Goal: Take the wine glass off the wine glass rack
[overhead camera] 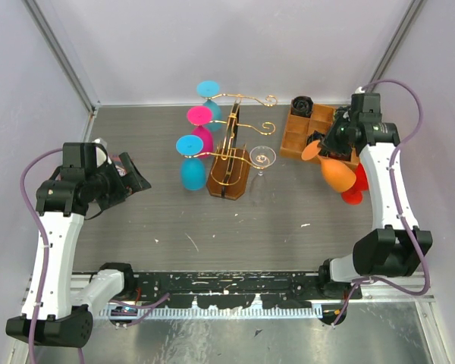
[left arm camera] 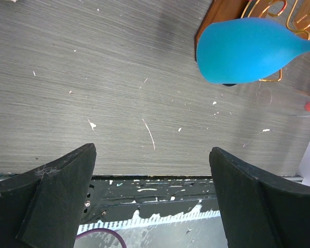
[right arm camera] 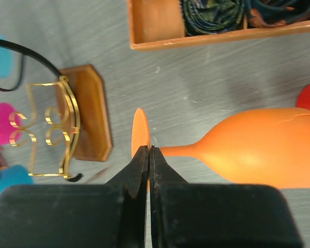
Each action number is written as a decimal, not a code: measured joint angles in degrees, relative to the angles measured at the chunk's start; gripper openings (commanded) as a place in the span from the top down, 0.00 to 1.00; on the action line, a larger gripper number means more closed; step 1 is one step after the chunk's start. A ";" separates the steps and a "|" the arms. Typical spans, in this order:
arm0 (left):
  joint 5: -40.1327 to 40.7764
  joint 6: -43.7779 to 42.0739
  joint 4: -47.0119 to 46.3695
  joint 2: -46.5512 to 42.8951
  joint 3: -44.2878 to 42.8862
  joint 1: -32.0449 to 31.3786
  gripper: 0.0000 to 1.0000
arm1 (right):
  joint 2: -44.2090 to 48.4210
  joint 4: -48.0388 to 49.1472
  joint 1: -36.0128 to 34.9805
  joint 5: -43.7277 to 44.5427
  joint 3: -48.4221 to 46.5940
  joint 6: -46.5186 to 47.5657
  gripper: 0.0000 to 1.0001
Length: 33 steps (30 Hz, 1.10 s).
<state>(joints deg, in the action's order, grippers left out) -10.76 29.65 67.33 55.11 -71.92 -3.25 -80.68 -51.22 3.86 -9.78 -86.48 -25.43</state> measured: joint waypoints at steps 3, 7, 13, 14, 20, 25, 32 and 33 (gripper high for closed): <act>-0.09 0.02 0.02 -0.02 0.00 0.00 0.01 | -1.75 -1.79 -1.75 4.48 -0.02 2.19 0.99; -0.09 0.07 0.02 -0.22 0.00 0.00 0.01 | -4.66 -3.13 -4.85 8.94 -0.79 5.29 0.99; -0.09 0.15 0.07 -0.48 0.00 0.00 0.01 | -7.37 -2.93 -7.39 11.28 -1.22 8.90 0.99; -0.09 0.13 0.07 -0.50 0.00 0.00 0.02 | -7.48 -2.73 -7.45 11.28 -1.22 9.27 0.99; -0.11 0.17 0.09 -0.55 0.00 0.00 0.01 | -8.02 -1.46 -7.91 11.85 -1.22 12.13 0.99; -0.50 0.44 0.00 -0.66 0.02 0.00 0.02 | -10.23 -1.18 -10.62 14.49 -1.20 14.27 0.99; -0.83 0.50 0.00 -0.66 0.02 0.00 0.01 | -12.15 0.37 -17.27 22.69 1.11 15.87 0.99; -0.83 0.50 0.02 -0.66 0.02 0.00 0.01 | -12.55 0.48 -18.01 24.09 1.51 16.06 0.99</act>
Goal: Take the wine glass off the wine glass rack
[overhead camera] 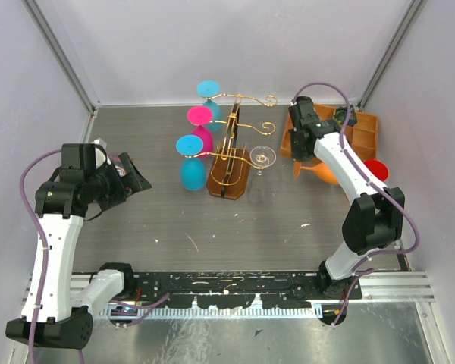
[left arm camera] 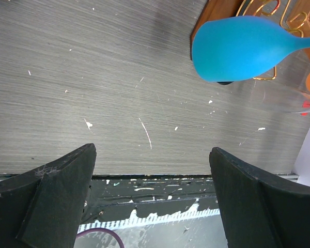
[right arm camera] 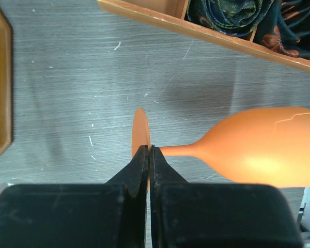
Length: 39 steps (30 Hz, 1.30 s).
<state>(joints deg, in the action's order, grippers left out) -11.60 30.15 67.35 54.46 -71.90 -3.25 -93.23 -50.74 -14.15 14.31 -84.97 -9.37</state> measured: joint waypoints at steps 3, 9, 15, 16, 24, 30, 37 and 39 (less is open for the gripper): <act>0.00 0.00 0.00 0.00 0.00 0.00 0.01 | -0.57 0.81 -1.55 2.95 1.44 0.39 0.99; 0.00 -0.02 0.00 -0.04 0.00 0.00 0.02 | 1.11 3.15 -1.60 6.14 4.66 1.11 0.99; -0.02 -0.02 -0.02 -0.26 0.02 0.00 0.02 | 10.34 4.26 -2.60 7.91 9.16 1.51 0.99; -0.02 -0.02 -0.02 -0.31 0.04 0.00 0.01 | 12.35 4.50 -3.19 8.26 9.60 1.51 0.99; 0.02 -0.02 -0.02 -0.42 0.04 0.00 0.02 | 21.79 2.23 -11.78 13.25 7.56 0.52 0.99; 0.04 -0.02 0.02 -0.44 0.04 0.00 0.01 | 21.46 -4.28 -26.95 23.50 4.96 -5.22 0.99; 0.17 -0.11 0.26 -0.72 0.04 0.00 0.01 | 20.87 -18.84 -38.21 32.24 5.57 -21.14 0.99; 0.17 -0.11 0.28 -0.81 0.04 0.00 0.01 | 20.98 -22.27 -38.60 32.98 6.49 -25.62 0.99</act>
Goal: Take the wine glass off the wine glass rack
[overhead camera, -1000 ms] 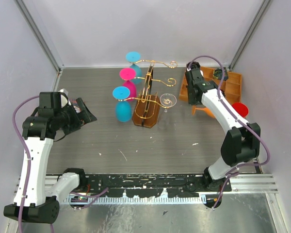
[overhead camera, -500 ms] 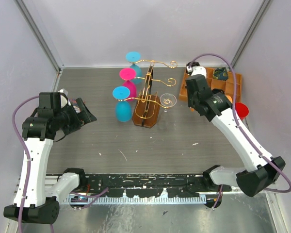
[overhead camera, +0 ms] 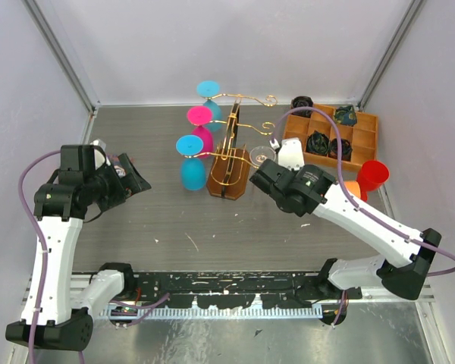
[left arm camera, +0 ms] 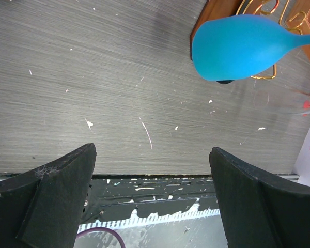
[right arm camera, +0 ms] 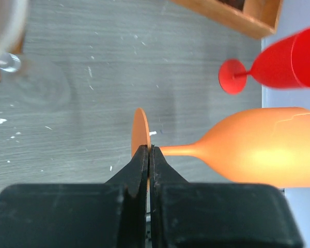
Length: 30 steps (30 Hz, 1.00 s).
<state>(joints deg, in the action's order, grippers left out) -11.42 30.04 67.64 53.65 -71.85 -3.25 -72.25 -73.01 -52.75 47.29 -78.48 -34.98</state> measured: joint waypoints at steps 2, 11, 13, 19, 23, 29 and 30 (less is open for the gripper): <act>-0.04 0.02 0.00 0.00 0.00 0.00 0.02 | 0.26 -3.04 -0.02 0.24 1.40 -4.37 0.99; -0.24 0.02 0.00 0.00 0.00 0.00 0.01 | 0.24 -9.35 1.81 0.07 2.43 -17.70 0.99; -0.24 0.02 0.00 -0.04 0.00 0.00 0.01 | 0.24 -9.33 5.11 -0.90 2.64 -19.12 0.99; -0.50 0.02 0.00 -0.24 0.00 0.00 0.02 | -0.11 -8.44 15.47 -4.13 5.70 -19.50 0.99; -0.74 0.04 -0.02 -0.24 0.00 0.00 0.02 | -3.50 -7.76 21.59 -5.92 5.57 -19.30 1.00; -1.11 0.02 -0.02 -0.26 0.00 0.00 0.02 | -15.69 -8.68 26.60 -6.71 0.42 -20.61 1.00; -1.11 0.00 0.00 -0.26 0.00 0.00 0.02 | -16.87 -8.24 27.26 -7.17 0.11 -20.74 1.00</act>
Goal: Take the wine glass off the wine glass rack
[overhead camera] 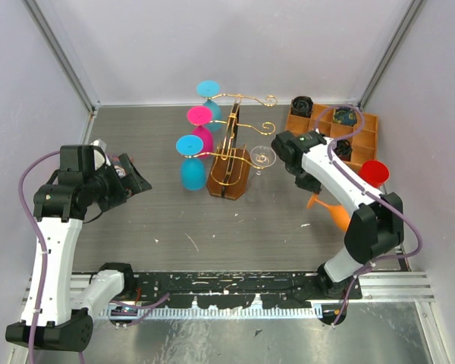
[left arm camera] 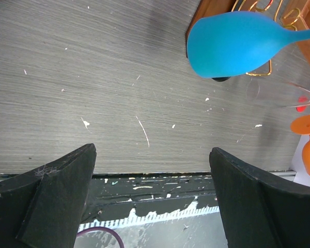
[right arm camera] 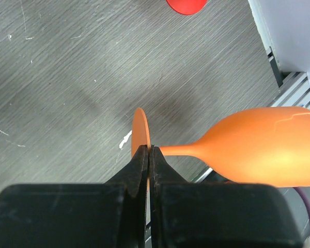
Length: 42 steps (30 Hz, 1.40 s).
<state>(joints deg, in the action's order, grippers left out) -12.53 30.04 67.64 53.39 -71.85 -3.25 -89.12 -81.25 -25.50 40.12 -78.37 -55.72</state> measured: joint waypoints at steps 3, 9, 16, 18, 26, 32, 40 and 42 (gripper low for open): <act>0.02 -0.09 0.00 -0.11 0.00 0.00 0.01 | -1.18 1.29 2.64 -1.84 -0.17 0.04 1.00; 0.00 -0.44 0.00 -0.63 0.00 0.00 0.02 | -0.28 4.83 11.02 -5.64 0.55 1.60 1.00; -0.57 -0.42 0.00 -0.61 0.11 0.00 0.01 | -6.69 1.42 12.44 -5.57 -1.62 0.76 1.00; -0.61 -0.44 0.00 -0.61 0.17 0.00 0.01 | -10.88 1.14 12.44 -5.31 -1.77 0.00 1.00; -0.57 -0.48 0.02 -0.61 0.31 0.00 0.01 | -19.43 0.04 13.05 -5.11 -1.79 -1.95 1.00; -0.57 -0.48 0.02 -0.57 0.33 0.00 0.01 | -24.09 -0.52 14.62 -4.33 -1.09 -2.99 1.00; -0.57 -0.66 0.00 -0.24 0.42 0.00 0.01 | -30.21 -4.42 16.06 -2.27 -2.05 -3.10 1.00; -0.57 -0.81 0.00 -0.24 0.42 0.00 0.01 | -31.87 -5.16 16.26 -2.14 -3.34 -2.99 1.00</act>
<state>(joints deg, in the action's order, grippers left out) -13.10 29.23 67.64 53.15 -71.44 -3.25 -120.99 -86.41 -9.23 37.98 -81.71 -58.72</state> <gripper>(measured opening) 0.985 0.037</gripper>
